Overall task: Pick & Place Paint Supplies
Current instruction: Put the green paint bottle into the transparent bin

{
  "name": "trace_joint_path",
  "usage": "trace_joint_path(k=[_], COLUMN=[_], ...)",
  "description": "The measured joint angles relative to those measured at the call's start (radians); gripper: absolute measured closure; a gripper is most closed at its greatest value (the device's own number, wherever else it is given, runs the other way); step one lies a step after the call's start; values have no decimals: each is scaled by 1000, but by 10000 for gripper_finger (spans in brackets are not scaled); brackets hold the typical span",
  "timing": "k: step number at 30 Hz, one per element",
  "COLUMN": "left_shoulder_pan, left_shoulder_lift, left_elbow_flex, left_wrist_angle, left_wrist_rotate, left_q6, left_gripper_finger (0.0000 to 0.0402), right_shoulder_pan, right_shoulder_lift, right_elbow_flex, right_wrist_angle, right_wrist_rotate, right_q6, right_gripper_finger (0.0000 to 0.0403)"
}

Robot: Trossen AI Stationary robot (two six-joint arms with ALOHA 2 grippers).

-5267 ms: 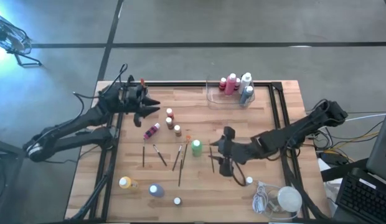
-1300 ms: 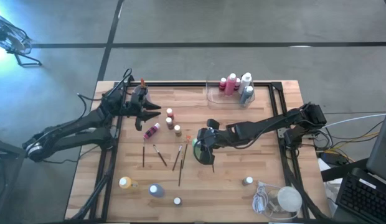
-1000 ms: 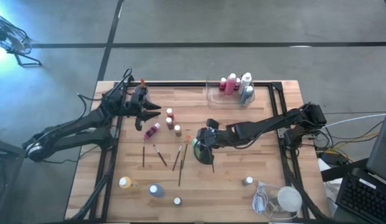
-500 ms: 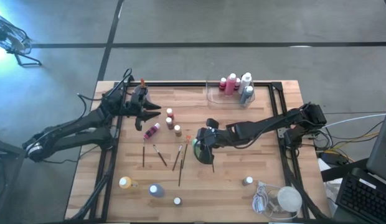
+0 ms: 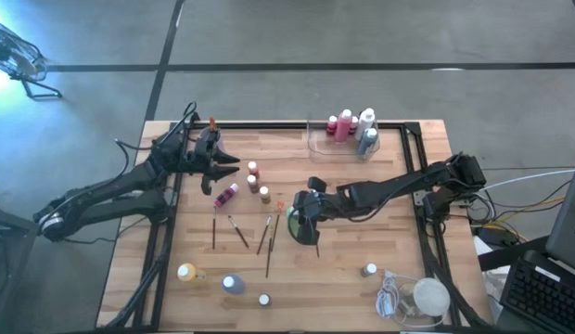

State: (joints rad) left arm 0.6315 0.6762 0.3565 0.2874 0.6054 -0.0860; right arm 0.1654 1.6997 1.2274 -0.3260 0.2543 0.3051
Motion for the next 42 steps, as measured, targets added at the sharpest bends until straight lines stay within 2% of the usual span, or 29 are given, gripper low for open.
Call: trace_joint_path(k=[4, 17, 23, 33, 42], left_shoulder_pan=[0, 0, 0, 0, 0], left_shoulder_lift=[0, 0, 0, 0, 0], left_elbow_flex=[0, 0, 0, 0, -1], left_wrist_angle=[0, 0, 0, 0, 0], left_wrist_rotate=[0, 0, 0, 0, 0], left_q6=[0, 0, 0, 0, 0], left_gripper_finger=[266, 266, 266, 266, 266], right_shoulder_pan=[0, 0, -2, -39, -184], right_shoulder_lift=[0, -15, -36, -82, -220], right_elbow_flex=[0, 28, 102, 292, 281], right_wrist_angle=[1, -42, -170, -490, -539], right_wrist_rotate=[-1, 0, 17, 234, 258], right_q6=[-2, -26, -61, -81, -81], right_gripper_finger=[289, 280, 289, 284, 283])
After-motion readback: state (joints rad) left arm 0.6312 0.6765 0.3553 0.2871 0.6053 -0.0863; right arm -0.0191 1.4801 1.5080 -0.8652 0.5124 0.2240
